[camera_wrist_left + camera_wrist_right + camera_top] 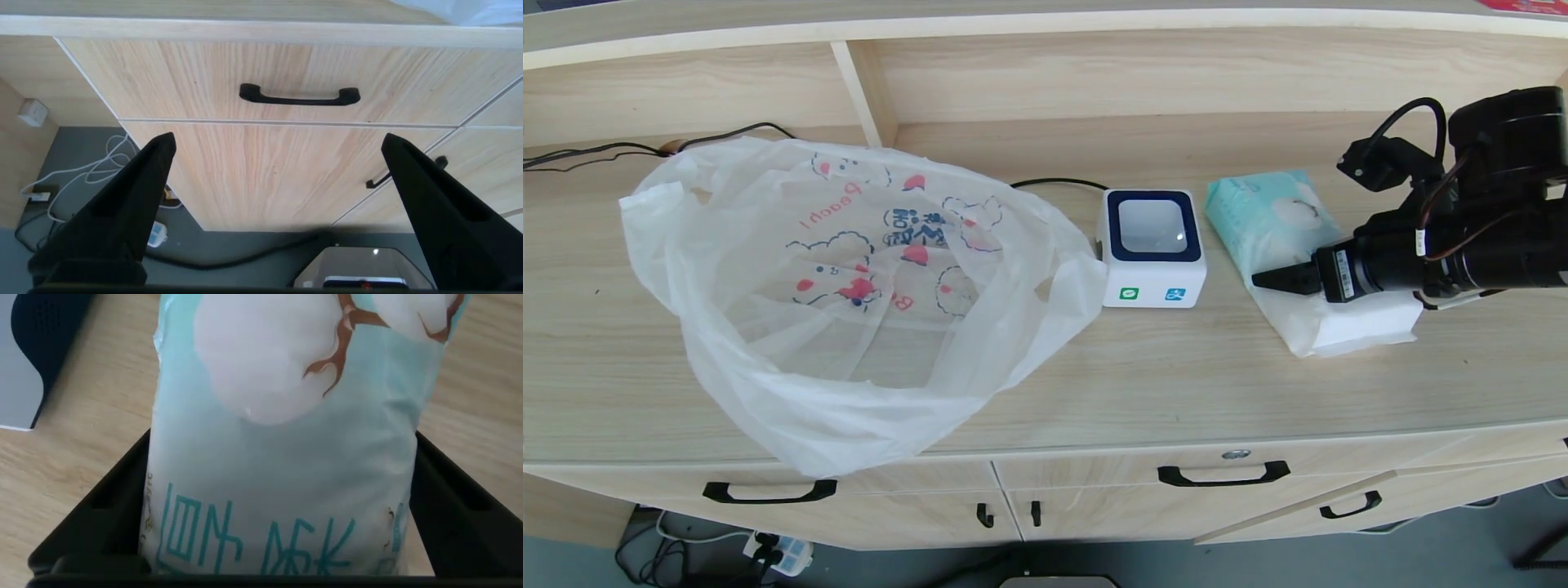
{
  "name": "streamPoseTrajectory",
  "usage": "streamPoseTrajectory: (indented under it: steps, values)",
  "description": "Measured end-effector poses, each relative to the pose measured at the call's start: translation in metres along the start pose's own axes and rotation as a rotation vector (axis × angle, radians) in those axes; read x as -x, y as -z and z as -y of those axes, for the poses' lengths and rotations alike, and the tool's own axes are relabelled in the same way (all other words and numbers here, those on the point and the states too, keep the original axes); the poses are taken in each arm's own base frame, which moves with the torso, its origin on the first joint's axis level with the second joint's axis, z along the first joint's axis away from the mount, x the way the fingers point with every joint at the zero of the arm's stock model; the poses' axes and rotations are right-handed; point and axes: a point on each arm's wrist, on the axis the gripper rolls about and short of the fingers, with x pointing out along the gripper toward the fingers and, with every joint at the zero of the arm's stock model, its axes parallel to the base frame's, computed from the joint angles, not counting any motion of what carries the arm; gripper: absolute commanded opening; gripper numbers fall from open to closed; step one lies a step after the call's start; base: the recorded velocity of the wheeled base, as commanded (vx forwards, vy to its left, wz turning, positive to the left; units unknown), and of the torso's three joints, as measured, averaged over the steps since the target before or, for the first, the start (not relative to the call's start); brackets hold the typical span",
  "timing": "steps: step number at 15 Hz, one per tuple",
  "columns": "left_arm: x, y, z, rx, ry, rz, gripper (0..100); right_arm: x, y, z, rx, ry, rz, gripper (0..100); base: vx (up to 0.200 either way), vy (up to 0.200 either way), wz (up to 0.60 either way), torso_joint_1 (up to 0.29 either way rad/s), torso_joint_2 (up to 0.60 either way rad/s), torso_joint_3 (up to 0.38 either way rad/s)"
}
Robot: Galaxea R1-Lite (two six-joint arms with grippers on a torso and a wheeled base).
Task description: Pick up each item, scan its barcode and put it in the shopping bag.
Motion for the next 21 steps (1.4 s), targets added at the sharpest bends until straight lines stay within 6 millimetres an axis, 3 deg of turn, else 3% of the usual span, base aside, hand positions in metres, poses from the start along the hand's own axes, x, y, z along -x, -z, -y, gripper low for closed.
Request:
streamPoseTrajectory:
  steps: [5, 10, 14, 17, 21]
  values:
    - [0.0, 0.0, 0.0, 0.0, 0.0, 0.0, 100, 0.015, -0.001, -0.006, 0.008, -0.012, 0.023, 0, 0.0, 0.0, 0.0, 0.0, 0.0, 0.0]
    - [0.0, 0.0, 0.0, 0.0, 0.0, 0.0, 100, 0.029, 0.009, -0.012, -0.005, -0.017, 0.022, 0, 0.0, 0.0, 0.0, 0.0, 0.0, 0.0]
    - [0.0, 0.0, 0.0, 0.0, 0.0, 0.0, 100, 0.04, 0.001, -0.014, -0.032, 0.011, 0.154, 0, 0.0, 0.0, 0.0, 0.0, 0.0, 0.0]
    - [0.0, 0.0, 0.0, 0.0, 0.0, 0.0, 100, 0.053, 0.011, -0.033, -0.025, 0.044, 0.209, 0, 0.0, 0.0, 0.0, 0.0, 0.0, 0.0]
    - [0.0, 0.0, 0.0, 0.0, 0.0, 0.0, 100, 0.095, 0.025, -0.07, -0.08, -0.022, 0.287, 0, 0.0, 0.0, 0.0, 0.0, 0.0, 0.0]
